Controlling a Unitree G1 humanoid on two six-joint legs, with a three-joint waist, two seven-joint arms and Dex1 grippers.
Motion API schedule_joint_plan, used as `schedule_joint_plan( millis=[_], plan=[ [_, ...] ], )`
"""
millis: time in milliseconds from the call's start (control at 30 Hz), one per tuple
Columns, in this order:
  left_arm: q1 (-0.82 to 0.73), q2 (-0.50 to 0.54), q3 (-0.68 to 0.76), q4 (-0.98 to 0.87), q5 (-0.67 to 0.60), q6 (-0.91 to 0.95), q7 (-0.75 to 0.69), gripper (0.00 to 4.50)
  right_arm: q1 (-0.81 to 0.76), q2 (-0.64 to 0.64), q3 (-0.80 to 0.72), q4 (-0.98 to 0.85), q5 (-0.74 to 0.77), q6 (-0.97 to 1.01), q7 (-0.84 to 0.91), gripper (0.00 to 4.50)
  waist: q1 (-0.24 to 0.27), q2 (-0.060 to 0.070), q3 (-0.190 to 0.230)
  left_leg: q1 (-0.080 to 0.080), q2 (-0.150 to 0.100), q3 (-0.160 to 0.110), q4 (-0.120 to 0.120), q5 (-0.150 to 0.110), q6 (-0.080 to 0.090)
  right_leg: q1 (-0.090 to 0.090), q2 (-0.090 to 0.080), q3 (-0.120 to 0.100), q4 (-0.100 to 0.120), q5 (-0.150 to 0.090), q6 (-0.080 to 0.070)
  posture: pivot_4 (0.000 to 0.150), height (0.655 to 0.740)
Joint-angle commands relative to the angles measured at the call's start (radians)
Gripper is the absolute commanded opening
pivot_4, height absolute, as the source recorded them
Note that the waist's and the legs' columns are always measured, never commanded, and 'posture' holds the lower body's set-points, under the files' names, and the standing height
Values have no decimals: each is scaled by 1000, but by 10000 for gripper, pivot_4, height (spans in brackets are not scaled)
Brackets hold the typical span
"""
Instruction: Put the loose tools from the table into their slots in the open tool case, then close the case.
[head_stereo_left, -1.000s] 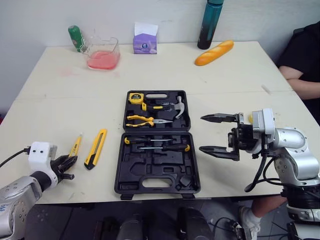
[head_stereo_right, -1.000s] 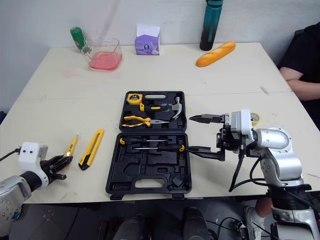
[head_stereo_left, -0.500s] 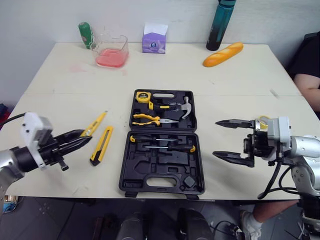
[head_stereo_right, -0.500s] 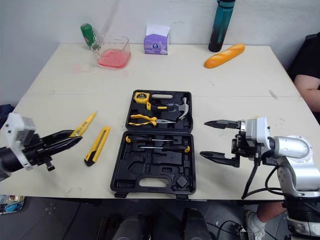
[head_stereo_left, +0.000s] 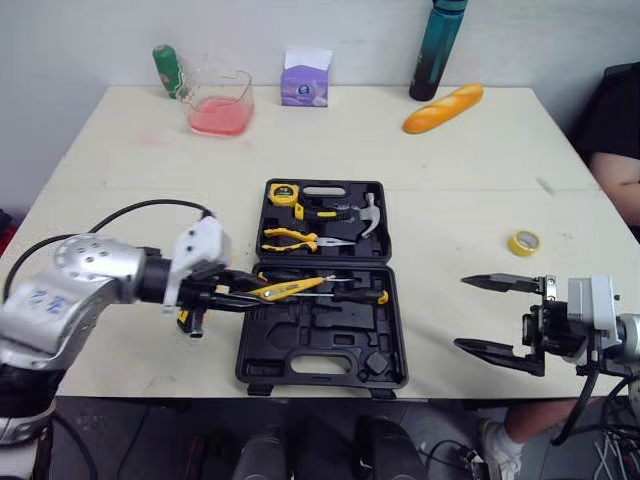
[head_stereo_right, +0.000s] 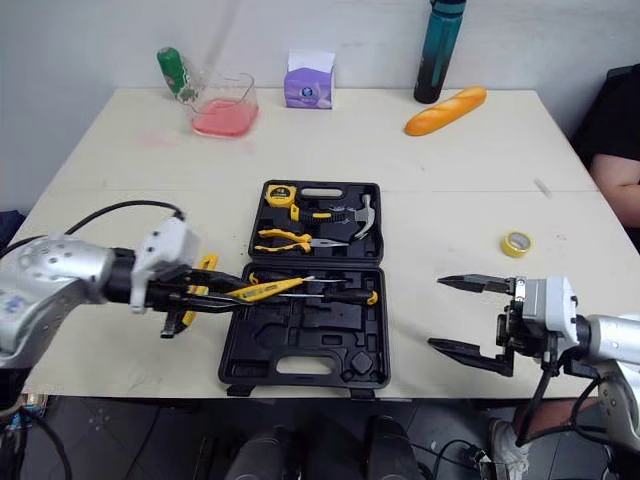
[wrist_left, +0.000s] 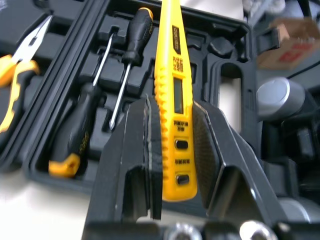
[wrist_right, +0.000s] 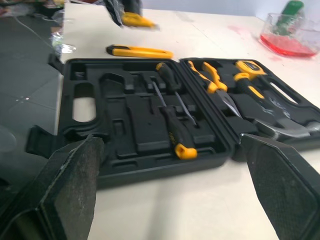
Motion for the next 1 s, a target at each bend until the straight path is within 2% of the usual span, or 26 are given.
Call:
schedule_joint_plan(
  millis=[33,167,267,500,600,1000],
  plan=[
    [-59,-21,-68,51,75,-13,-15,5239,4,-1,-19,-52,21,-6,-23,45000,-2,0,0,0,0,0,0,0,0,0,1,0,0,0,0,1500,7400],
    [-163,-53,-205,125,216,-10,-20,5239,-3,-4,4,-70,19,18,-53,45000,4,-1,1,0,0,0,1,0,0,0,1,0,0,0,0,1500,7400],
    [-195,-67,-242,150,264,-21,-33,5239,-6,-7,10,-76,20,27,-61,45000,8,-1,1,-1,0,0,1,0,0,0,2,0,0,0,0,1500,7400],
    [-233,-80,-279,130,276,32,-106,5239,-27,-8,24,-106,19,45,-92,45000,19,-1,1,-1,0,0,3,0,0,0,2,0,0,0,0,1500,7400],
    [-237,-97,-273,139,297,40,-85,5239,-29,-12,28,-116,19,54,-100,45000,21,-1,1,-1,0,0,3,0,0,0,2,0,1,0,0,1500,7400],
    [-247,-98,-325,135,364,20,-148,5239,-69,-19,52,-140,17,89,-121,45000,21,-1,1,-2,0,-1,5,0,0,0,2,0,1,0,0,1500,7400]
  ],
)
